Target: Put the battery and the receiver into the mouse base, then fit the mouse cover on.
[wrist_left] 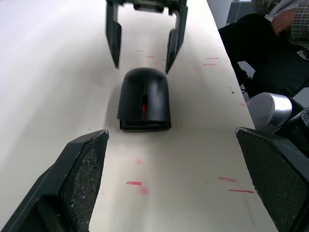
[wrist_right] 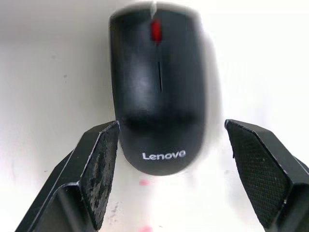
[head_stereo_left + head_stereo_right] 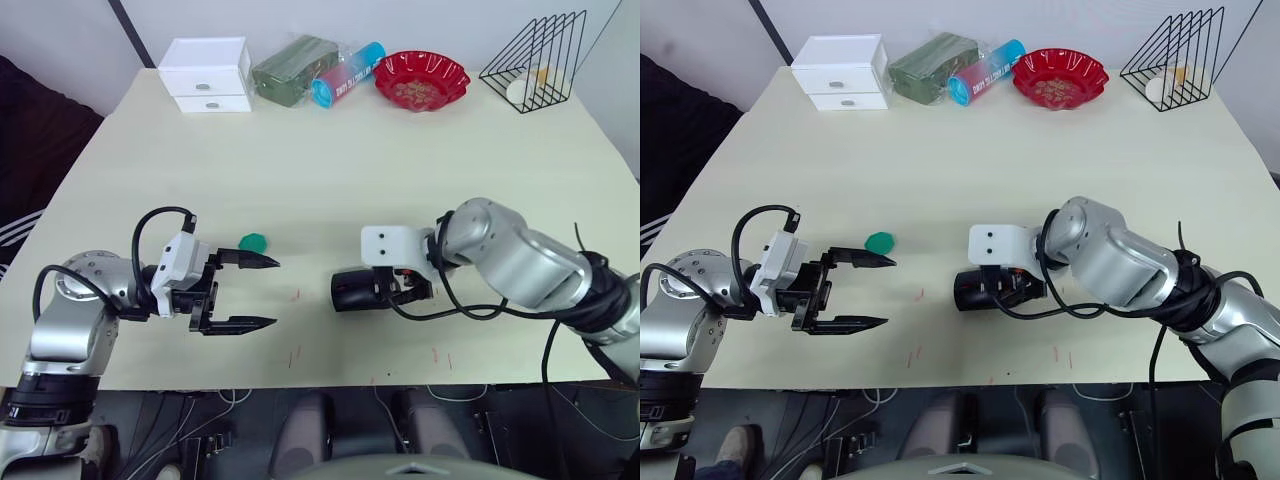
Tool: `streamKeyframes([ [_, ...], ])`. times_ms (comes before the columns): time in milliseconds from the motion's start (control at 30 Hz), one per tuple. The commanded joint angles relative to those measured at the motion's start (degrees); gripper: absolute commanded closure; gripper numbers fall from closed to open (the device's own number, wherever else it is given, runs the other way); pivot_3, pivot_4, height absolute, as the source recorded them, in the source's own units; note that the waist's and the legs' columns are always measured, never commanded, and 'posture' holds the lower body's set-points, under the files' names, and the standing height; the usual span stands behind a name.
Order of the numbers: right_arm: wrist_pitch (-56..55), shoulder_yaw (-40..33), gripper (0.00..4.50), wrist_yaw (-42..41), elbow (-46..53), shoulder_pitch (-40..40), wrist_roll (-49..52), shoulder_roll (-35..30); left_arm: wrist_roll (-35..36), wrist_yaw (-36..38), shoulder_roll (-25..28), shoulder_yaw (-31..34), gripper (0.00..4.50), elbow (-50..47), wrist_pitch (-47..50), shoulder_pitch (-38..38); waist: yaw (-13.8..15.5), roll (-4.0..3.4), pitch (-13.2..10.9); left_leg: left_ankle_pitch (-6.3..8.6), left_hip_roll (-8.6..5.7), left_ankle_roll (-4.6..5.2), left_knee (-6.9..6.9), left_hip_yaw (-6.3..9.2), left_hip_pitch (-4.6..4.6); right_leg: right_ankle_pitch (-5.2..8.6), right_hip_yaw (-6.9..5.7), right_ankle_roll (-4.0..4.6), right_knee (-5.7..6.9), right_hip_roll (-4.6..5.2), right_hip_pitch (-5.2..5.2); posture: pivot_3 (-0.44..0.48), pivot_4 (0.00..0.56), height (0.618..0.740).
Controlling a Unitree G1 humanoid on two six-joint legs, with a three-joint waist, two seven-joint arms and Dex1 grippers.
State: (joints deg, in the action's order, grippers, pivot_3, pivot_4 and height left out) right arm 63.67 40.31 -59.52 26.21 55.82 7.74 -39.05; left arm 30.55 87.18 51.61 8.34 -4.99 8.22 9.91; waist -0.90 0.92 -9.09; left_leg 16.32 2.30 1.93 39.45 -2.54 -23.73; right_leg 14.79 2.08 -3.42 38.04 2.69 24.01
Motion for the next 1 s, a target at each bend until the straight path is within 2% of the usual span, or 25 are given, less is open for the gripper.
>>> streamKeyframes([
  [33,-5.6,-9.4,0.85,2.0,-0.1,-3.9,2.9,2.2,0.4,0.6,0.7,0.4,0.0,0.1,-0.4,0.8,0.0,0.04,0.0,0.0,0.0,0.0,-0.01,-0.01,0.0,0.0,-0.02,0.0,-0.02,0.0,-0.02,0.0,0.15,0.74],
  [133,-12.2,-15.7,0.85,3.5,-1.6,-9.0,5.1,5.0,0.3,0.7,0.7,0.4,0.0,0.4,-0.5,0.9,0.1,0.1,0.1,0.0,0.0,0.0,-0.01,-0.04,-0.01,0.0,-0.05,0.0,-0.04,0.0,-0.05,0.0,0.15,0.74],
  [233,-15.5,-17.5,0.85,3.1,-2.0,-12.6,5.6,4.1,0.3,0.8,0.8,0.4,0.0,0.6,-0.5,0.9,0.2,0.1,0.1,0.0,-0.01,0.0,0.0,-0.09,-0.03,-0.01,-0.03,-0.01,-0.04,0.01,-0.02,0.0,0.15,0.74],
  [333,-19.1,-20.4,0.85,4.1,-2.3,-15.8,7.6,6.6,0.3,0.9,0.8,0.5,0.0,0.8,-0.6,1.0,0.1,0.1,0.1,0.0,-0.01,0.0,0.0,-0.08,-0.02,0.0,-0.05,-0.01,-0.04,0.0,-0.04,0.0,0.15,0.74],
  [667,-32.0,-20.5,0.85,3.1,-4.3,-22.7,8.6,10.8,0.5,0.9,0.7,0.7,0.0,1.0,-0.8,0.9,0.1,0.12,0.1,-0.01,-0.01,-0.02,0.0,-0.07,-0.02,0.0,-0.09,0.0,-0.03,0.0,-0.07,0.0,0.15,0.74],
  [833,-33.4,-20.0,0.85,1.9,-7.1,-22.9,9.3,11.5,0.7,0.5,0.6,0.9,0.0,0.3,-0.6,0.6,0.1,0.12,0.1,-0.05,-0.02,-0.09,0.03,-0.1,0.01,0.0,-0.11,0.0,0.03,-0.01,-0.09,0.0,0.15,0.74],
  [867,-33.6,-19.9,1.23,1.8,-7.4,-22.9,9.1,11.6,0.7,0.4,0.6,0.9,0.0,0.2,-0.6,0.6,0.1,0.12,0.1,-0.08,-0.01,-0.13,0.03,-0.1,0.01,0.0,-0.13,0.0,0.04,-0.01,-0.09,0.0,0.15,0.74],
  [933,-34.0,-19.6,1.61,1.5,-8.2,-22.8,9.0,11.6,0.6,0.4,0.6,0.8,0.0,0.3,-0.6,0.7,0.1,0.12,0.1,-0.09,-0.01,-0.15,0.02,-0.1,0.01,0.0,-0.14,0.01,0.05,-0.02,-0.09,0.0,0.15,0.74],
  [1000,-35.0,-18.4,2.47,1.7,-9.6,-22.6,7.4,11.7,0.7,0.3,0.7,1.0,0.0,0.2,-0.4,0.7,0.1,0.12,0.1,-0.09,-0.02,-0.15,0.02,-0.1,0.01,-0.01,-0.14,0.01,0.05,-0.02,-0.09,0.0,0.15,0.74],
])
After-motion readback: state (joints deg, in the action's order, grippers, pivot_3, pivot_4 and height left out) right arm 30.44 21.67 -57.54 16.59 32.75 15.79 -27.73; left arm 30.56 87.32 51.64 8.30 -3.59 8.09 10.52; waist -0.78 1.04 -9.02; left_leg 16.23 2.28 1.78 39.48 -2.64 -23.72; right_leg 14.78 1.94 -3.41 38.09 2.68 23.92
